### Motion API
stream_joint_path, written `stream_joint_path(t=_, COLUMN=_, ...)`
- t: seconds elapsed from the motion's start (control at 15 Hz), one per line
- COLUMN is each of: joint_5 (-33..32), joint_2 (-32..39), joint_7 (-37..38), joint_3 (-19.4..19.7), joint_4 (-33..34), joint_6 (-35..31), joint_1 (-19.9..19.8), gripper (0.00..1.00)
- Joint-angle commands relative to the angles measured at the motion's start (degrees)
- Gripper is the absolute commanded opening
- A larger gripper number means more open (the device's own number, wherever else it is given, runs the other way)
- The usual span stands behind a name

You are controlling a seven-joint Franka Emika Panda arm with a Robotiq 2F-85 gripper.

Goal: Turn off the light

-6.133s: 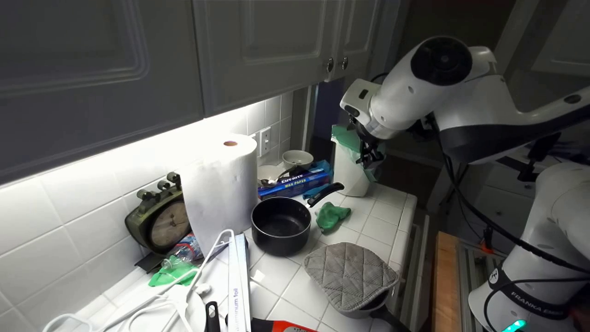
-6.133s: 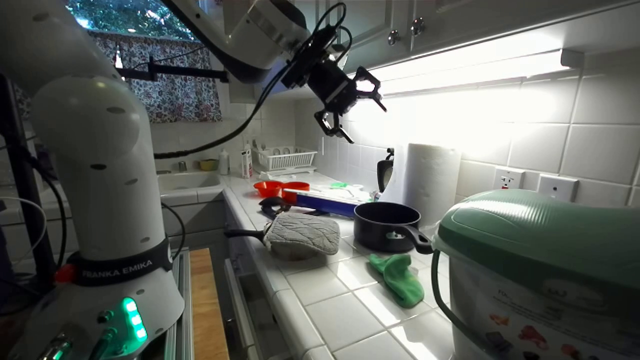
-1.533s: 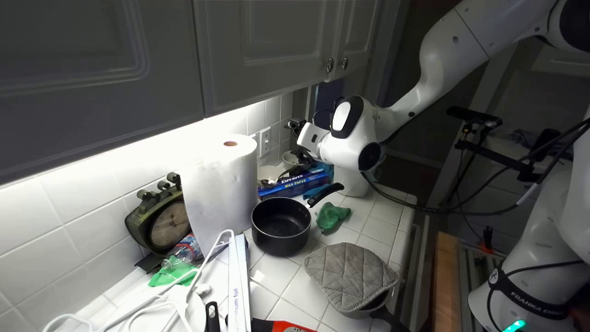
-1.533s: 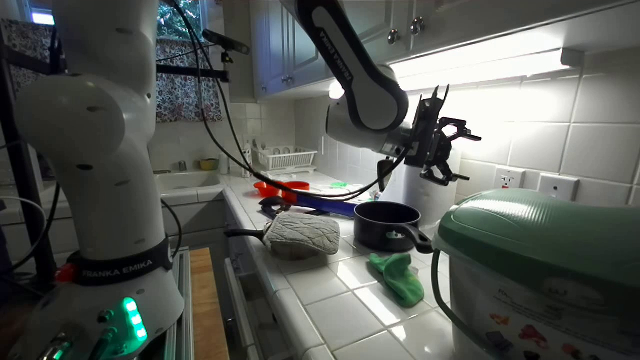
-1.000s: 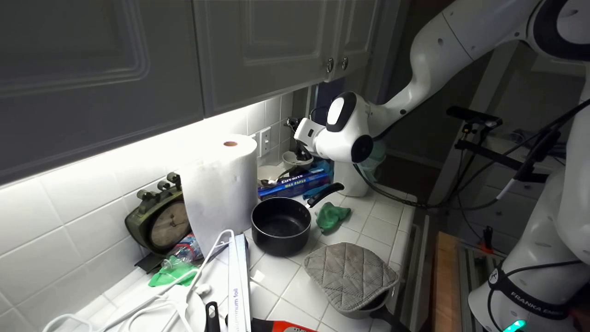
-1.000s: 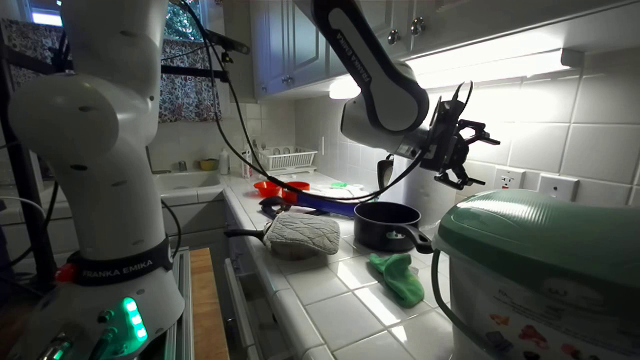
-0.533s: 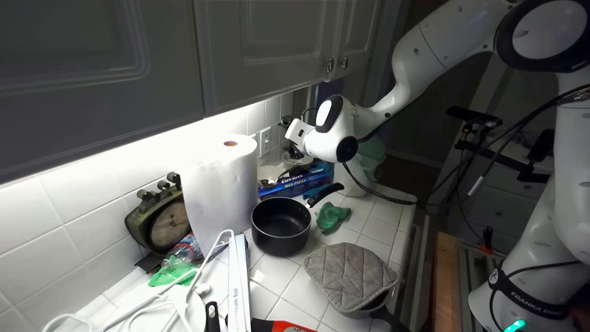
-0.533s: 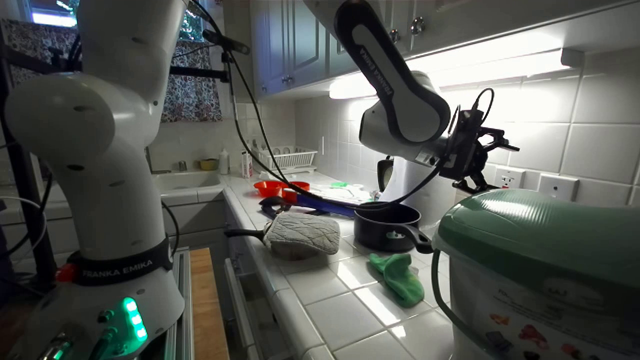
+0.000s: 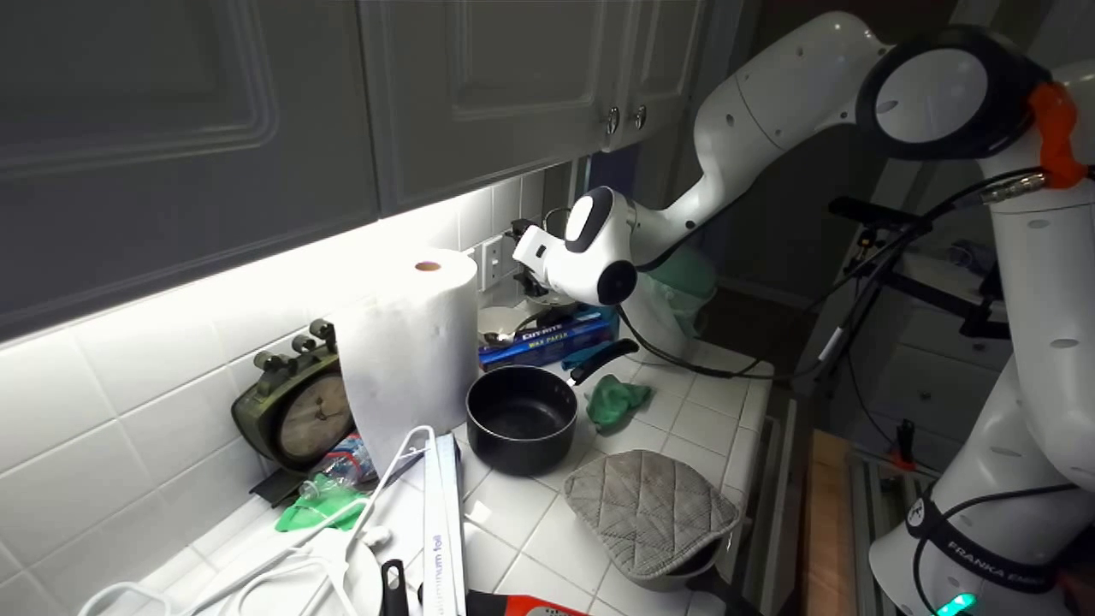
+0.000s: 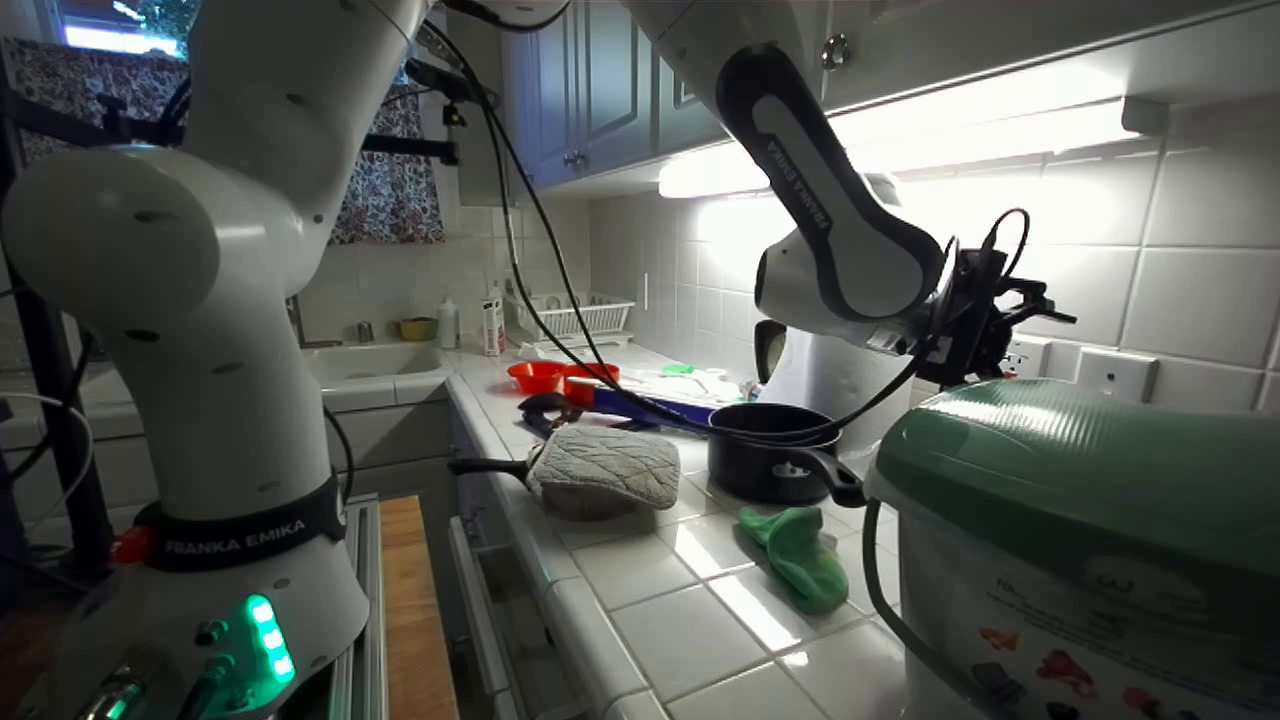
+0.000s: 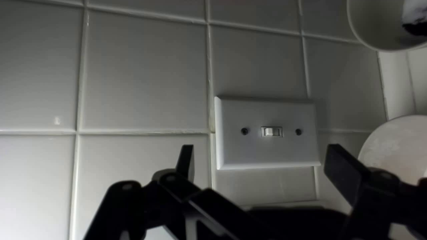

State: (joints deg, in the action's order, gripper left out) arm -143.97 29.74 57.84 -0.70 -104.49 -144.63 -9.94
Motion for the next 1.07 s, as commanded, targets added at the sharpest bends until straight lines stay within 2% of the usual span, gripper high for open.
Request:
stream_joint_path(t=0.0, joint_5=0.01, joint_2=4.61, joint_7=-0.2, joint_3=-1.23, joint_4=5.26, joint_6=-0.11, joint_1=-1.95, gripper=1.0)
stream_joint_path(t=0.07, joint_5=0.0, joint_2=5.41, joint_7=-0.21, joint_3=-1.27, joint_4=6.07, joint_6=-0.15, joint_1=-2.19, gripper=1.0)
stream_joint_path(t=0.13, joint_5=0.0, joint_2=6.17, joint_7=2.09, joint_3=3.45, joint_4=7.21, joint_6=-1.47, joint_1=1.72, gripper=1.0)
stream_joint_path(t=1.0, joint_5=0.0, joint_2=16.6, joint_7=12.44, joint_3=17.67, joint_4=17.55, joint_6=-6.74, joint_1=12.44, gripper=1.0)
